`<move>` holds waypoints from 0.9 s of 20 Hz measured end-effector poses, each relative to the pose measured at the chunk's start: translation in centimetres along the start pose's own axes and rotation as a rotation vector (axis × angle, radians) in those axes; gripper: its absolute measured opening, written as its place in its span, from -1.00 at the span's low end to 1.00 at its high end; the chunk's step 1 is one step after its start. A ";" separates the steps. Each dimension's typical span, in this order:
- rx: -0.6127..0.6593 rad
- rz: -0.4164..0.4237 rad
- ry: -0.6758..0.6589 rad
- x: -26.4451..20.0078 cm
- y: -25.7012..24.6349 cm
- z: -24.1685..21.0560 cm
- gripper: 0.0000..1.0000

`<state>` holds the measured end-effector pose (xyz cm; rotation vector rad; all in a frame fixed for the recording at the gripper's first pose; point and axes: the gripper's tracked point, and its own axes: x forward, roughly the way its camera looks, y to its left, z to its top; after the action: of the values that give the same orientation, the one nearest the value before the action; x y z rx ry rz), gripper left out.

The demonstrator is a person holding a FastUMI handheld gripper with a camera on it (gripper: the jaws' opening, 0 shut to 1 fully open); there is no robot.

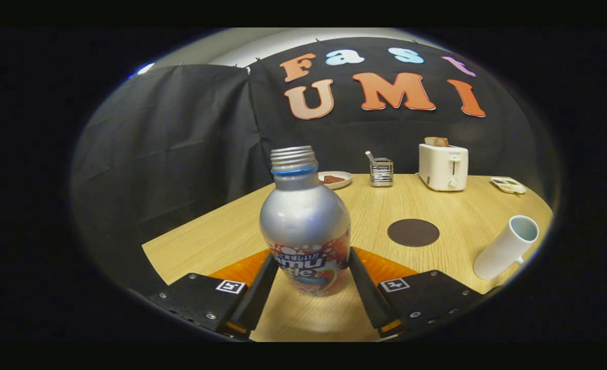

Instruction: Take the bottle from table, then pour the juice into the cup, finally place the bottle on the coaster

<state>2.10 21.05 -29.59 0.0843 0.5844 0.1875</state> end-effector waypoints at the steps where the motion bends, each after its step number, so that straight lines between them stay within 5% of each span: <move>1: 0.016 0.002 -0.003 -0.2 -0.1 0.1 0.58; 18: 0.582 0.103 -0.037 -4.2 -4.1 3.3 0.56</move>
<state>1.14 16.10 -25.10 0.6808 0.5839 0.1104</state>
